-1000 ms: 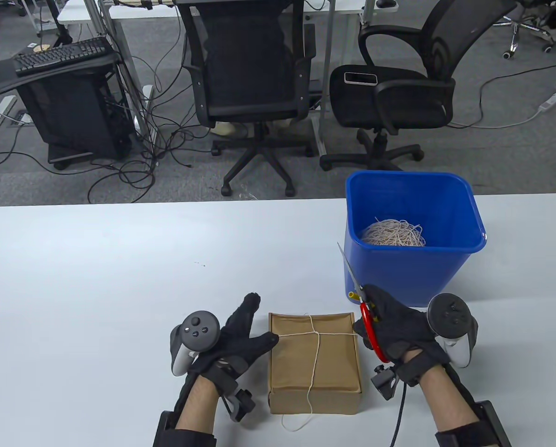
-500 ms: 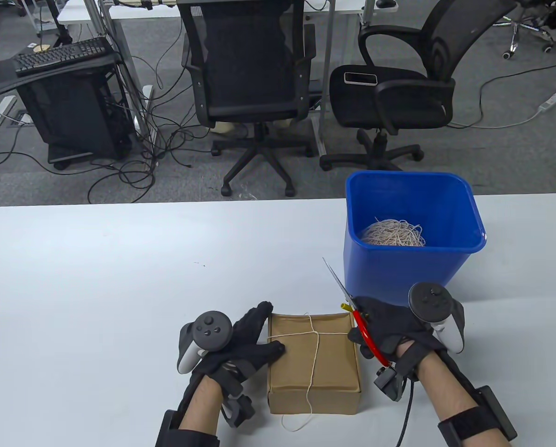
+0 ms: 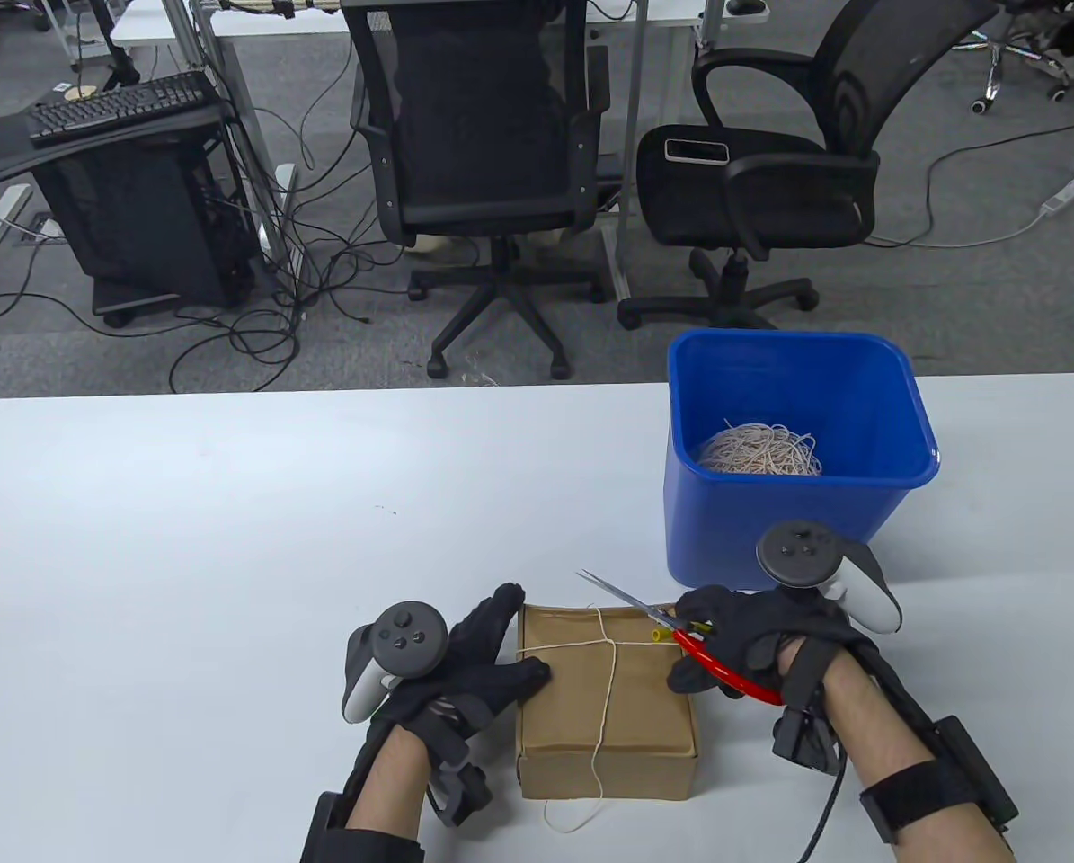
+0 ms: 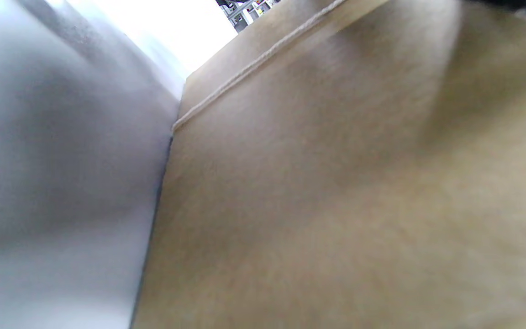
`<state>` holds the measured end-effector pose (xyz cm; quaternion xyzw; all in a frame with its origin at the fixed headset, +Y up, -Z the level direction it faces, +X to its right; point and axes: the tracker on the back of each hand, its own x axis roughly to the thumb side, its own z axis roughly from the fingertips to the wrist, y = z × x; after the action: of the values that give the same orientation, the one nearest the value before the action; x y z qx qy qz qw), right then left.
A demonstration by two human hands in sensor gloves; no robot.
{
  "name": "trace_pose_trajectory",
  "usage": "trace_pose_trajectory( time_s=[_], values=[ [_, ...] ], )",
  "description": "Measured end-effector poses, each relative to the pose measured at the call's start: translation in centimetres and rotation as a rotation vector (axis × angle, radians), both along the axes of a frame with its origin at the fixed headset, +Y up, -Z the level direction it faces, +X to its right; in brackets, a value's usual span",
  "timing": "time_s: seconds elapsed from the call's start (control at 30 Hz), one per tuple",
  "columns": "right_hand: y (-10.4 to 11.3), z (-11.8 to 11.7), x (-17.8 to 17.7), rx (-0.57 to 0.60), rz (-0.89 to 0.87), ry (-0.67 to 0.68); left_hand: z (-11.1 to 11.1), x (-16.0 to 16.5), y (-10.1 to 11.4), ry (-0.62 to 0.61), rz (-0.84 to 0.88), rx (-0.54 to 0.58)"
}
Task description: Cut the packaging cotton rope with scissors
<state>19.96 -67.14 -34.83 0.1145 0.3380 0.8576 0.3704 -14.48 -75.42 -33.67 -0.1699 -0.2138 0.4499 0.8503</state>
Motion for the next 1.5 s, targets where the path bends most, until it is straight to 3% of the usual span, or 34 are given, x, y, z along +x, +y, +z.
trace_pose_trajectory(
  time_s=[0.47,0.8,1.07,1.4,1.5],
  values=[
    [0.9,-0.1,1.3,-0.107,0.153,0.047,0.0,-0.1,-0.1,0.006,0.009,-0.011],
    [1.6,-1.7,-1.6,-0.126,0.265,0.093,-0.1,0.0,-0.3,-0.002,0.014,-0.015],
    [2.0,-2.9,-2.7,-0.156,0.259,0.087,-0.1,0.0,-0.3,-0.003,0.016,-0.012],
    [1.7,-3.3,-2.9,-0.129,0.243,0.088,-0.1,0.0,-0.4,-0.004,0.017,-0.013],
    [1.4,-3.4,-3.0,0.001,0.168,0.112,-0.1,0.0,-0.4,-0.004,0.017,-0.013]
  ],
)
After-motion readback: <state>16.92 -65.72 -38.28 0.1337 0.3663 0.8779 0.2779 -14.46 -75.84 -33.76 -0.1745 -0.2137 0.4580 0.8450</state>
